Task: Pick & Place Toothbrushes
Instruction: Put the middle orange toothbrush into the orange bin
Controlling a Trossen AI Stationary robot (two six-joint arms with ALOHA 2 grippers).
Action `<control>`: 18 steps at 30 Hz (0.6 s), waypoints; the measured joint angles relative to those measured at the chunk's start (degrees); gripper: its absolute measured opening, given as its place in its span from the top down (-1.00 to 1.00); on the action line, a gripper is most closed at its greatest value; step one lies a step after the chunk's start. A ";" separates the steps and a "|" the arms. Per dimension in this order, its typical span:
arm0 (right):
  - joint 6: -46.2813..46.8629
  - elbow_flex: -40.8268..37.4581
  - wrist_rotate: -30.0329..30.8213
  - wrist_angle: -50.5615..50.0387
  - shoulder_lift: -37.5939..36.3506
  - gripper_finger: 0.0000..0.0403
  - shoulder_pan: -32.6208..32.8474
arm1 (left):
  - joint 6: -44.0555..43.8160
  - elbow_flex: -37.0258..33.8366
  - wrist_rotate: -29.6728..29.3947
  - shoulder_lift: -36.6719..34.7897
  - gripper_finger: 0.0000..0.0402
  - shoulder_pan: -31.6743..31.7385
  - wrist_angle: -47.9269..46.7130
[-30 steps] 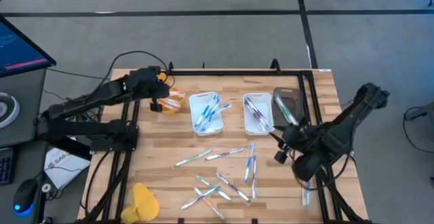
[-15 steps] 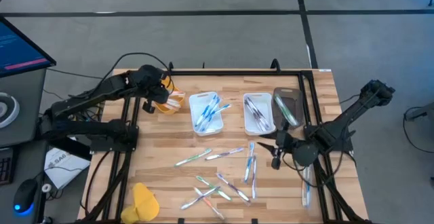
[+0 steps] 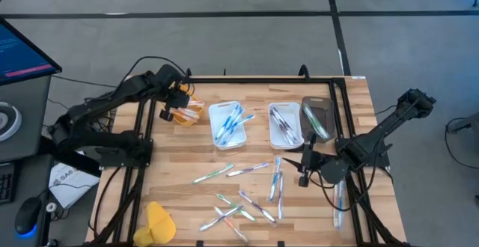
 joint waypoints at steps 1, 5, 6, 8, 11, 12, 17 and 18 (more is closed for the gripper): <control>-0.30 0.00 -0.70 -0.04 0.00 0.41 0.00 | -0.09 0.00 -0.01 0.27 0.93 0.07 -0.16; -3.03 0.00 -3.56 -0.13 0.00 0.41 -0.06 | -1.88 -0.02 0.00 0.40 0.91 0.04 -0.12; -3.89 0.00 -4.00 -0.13 0.00 0.41 -0.06 | -2.52 -0.02 0.00 0.40 0.90 0.04 -0.12; -5.36 0.00 -4.66 -0.18 0.00 0.41 -0.06 | -3.02 -0.03 -0.02 0.40 0.89 0.04 -0.13; -6.03 0.00 -4.75 -0.18 0.00 0.41 -0.06 | -3.04 -0.51 -0.04 0.41 0.88 0.04 -0.13; -6.01 0.00 -4.85 -0.18 0.00 0.41 -0.06 | -3.04 -0.72 -0.04 0.42 0.87 0.04 -0.14; -5.55 0.00 -6.12 0.01 0.00 0.41 -0.06 | -3.07 -1.60 -0.27 0.42 0.88 0.02 -0.20; -5.42 0.00 -6.12 0.07 0.00 0.41 -0.06 | -3.06 -1.60 -0.27 0.42 0.89 0.02 -0.04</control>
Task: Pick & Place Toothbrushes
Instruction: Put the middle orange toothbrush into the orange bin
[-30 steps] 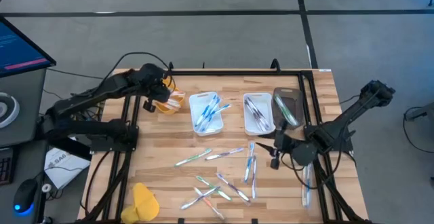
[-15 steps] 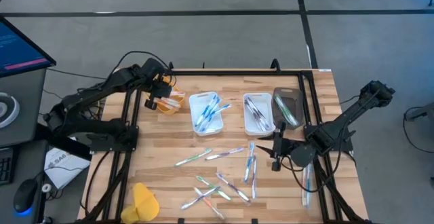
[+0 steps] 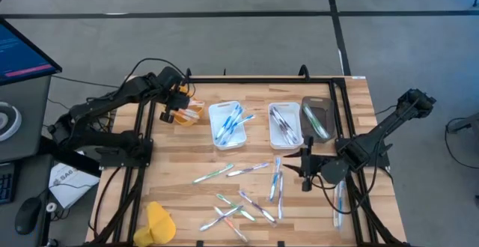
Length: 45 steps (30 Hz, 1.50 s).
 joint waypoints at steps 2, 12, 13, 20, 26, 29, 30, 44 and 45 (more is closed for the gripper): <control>0.02 0.00 0.00 0.31 0.00 0.41 0.04 | -0.01 0.00 0.00 0.00 0.89 0.00 -0.11; 0.52 0.02 0.00 2.02 0.00 0.41 0.04 | -0.01 -0.18 0.03 0.00 0.88 0.00 0.01; 0.52 0.02 0.00 2.02 0.00 0.41 0.04 | -0.01 -0.49 0.03 0.00 0.88 0.00 0.05; 0.63 0.02 0.00 2.02 0.00 0.41 0.00 | 1.00 -2.44 0.05 0.00 0.86 -0.04 1.53; 1.53 0.02 0.00 1.99 0.00 0.41 0.00 | 1.06 -2.45 -0.13 0.00 0.87 -0.02 1.73; 1.55 0.02 0.00 2.00 0.00 0.41 0.02 | 1.07 -2.45 -0.64 0.00 0.86 -0.02 1.71; 1.55 0.02 0.00 2.00 0.00 0.41 0.02 | 1.06 -2.45 -0.65 0.00 0.86 -0.02 1.73; 1.53 0.02 0.00 1.70 0.00 0.41 -0.48 | 0.19 -2.45 -0.78 0.00 0.85 -0.02 1.88; 1.36 0.04 0.00 1.67 0.00 0.41 -0.48 | 0.19 -2.45 -0.78 0.00 0.85 -0.02 1.88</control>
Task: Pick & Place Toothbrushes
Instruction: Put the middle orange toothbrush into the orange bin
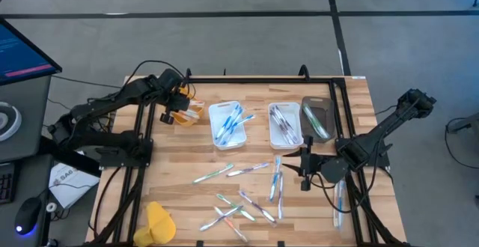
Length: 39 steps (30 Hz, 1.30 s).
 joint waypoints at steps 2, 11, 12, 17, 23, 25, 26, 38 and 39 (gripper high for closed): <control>-0.15 0.00 0.00 0.00 0.00 0.41 0.00 | 0.00 0.00 0.00 0.00 0.84 0.00 0.00; 0.02 0.00 -0.02 -0.20 0.00 0.41 0.02 | -0.02 0.00 -0.03 0.00 0.84 0.85 0.13; 0.08 0.00 -0.02 -0.20 0.00 0.41 0.02 | -0.02 0.00 -0.03 0.00 0.84 1.14 0.18; 0.15 0.00 -0.02 -0.34 0.00 0.41 0.02 | -0.02 0.00 0.04 0.00 0.84 2.34 0.20; 0.15 0.00 -0.02 -1.13 0.00 0.41 0.02 | -0.04 0.00 1.30 0.03 0.83 3.33 0.35; 0.17 0.00 -0.02 -1.52 0.00 0.41 0.04 | -0.04 0.00 1.27 0.55 0.83 4.01 0.57; 0.17 0.00 -0.02 -1.59 0.00 0.41 0.04 | -0.04 0.00 1.27 1.01 0.83 4.47 0.55; 0.17 0.00 -0.02 -1.56 0.00 0.41 0.04 | -0.03 -0.02 0.22 6.07 0.82 5.17 1.11; 0.17 0.00 -0.02 -1.57 0.00 0.41 0.04 | -0.18 -0.02 0.22 5.89 0.80 5.18 1.08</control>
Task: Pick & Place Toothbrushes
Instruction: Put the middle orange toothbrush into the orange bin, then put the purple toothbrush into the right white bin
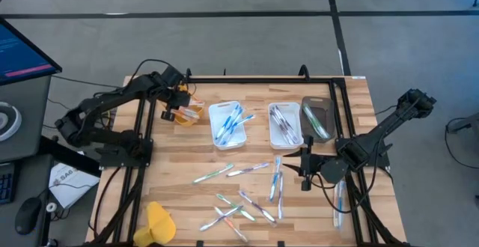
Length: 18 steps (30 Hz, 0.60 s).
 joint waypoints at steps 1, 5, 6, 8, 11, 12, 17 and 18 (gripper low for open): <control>0.00 0.00 0.00 0.00 0.00 0.41 0.00 | -0.06 0.00 0.00 -0.23 0.77 -0.01 -0.03; 0.00 0.00 0.00 -0.39 0.00 0.41 0.00 | -1.38 0.00 0.07 -1.36 0.59 -0.02 -0.02; 0.00 0.00 0.00 -0.39 0.00 0.41 0.00 | -1.55 0.00 0.18 -1.63 0.55 0.00 -0.05; 0.00 0.00 0.00 -0.50 0.00 0.41 0.00 | -1.74 0.02 0.17 -1.98 0.46 0.00 -0.05; 0.02 0.00 0.00 -0.57 0.00 0.41 0.00 | -1.74 0.02 -0.19 -1.96 0.35 0.00 -0.08; 0.02 0.00 0.00 -0.57 0.00 0.41 0.00 | -1.74 0.02 -0.26 -1.96 0.32 -0.02 -0.05; 0.02 0.00 -0.01 -0.57 0.00 0.41 0.00 | -1.55 0.02 -0.39 -1.96 0.24 -0.02 -0.03; 0.04 0.00 0.00 -0.57 0.00 0.41 0.00 | -1.51 0.02 -0.46 -1.96 0.24 -0.02 -0.01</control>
